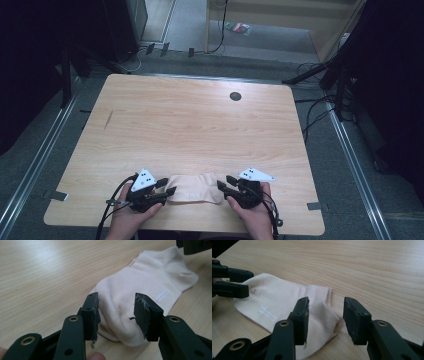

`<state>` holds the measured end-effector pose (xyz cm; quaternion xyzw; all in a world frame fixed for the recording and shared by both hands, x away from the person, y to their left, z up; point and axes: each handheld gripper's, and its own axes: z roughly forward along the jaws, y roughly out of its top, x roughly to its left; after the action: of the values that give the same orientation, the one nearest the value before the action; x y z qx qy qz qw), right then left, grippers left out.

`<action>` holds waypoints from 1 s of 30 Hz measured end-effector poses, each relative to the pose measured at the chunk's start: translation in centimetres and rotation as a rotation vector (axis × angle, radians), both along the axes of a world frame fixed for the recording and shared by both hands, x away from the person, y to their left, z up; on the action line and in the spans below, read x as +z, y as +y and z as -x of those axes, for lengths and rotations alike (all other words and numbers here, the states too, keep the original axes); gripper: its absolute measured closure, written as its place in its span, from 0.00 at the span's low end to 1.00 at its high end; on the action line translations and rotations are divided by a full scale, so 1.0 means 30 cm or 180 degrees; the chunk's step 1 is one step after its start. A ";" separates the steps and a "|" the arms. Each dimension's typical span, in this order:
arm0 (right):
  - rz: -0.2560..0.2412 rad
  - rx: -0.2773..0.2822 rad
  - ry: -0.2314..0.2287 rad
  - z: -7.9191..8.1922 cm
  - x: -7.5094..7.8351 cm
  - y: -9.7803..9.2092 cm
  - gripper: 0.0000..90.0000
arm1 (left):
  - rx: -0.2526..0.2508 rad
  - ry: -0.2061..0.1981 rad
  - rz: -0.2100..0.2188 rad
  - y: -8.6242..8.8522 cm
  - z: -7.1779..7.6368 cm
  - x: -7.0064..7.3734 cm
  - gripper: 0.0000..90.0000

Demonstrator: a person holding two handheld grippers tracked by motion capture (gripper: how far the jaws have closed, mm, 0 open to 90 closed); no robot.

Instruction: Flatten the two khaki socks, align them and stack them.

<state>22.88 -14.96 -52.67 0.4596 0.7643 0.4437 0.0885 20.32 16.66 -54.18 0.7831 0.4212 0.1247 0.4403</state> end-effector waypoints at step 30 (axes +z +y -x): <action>0.0097 -0.0011 -0.0040 -0.020 -0.027 0.021 0.91 | 0.0121 -0.0061 -0.0063 -0.007 -0.016 -0.014 0.86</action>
<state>23.46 -14.33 -53.47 0.4567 0.7696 0.4347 0.1010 20.79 16.46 -54.61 0.7780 0.4305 0.1447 0.4340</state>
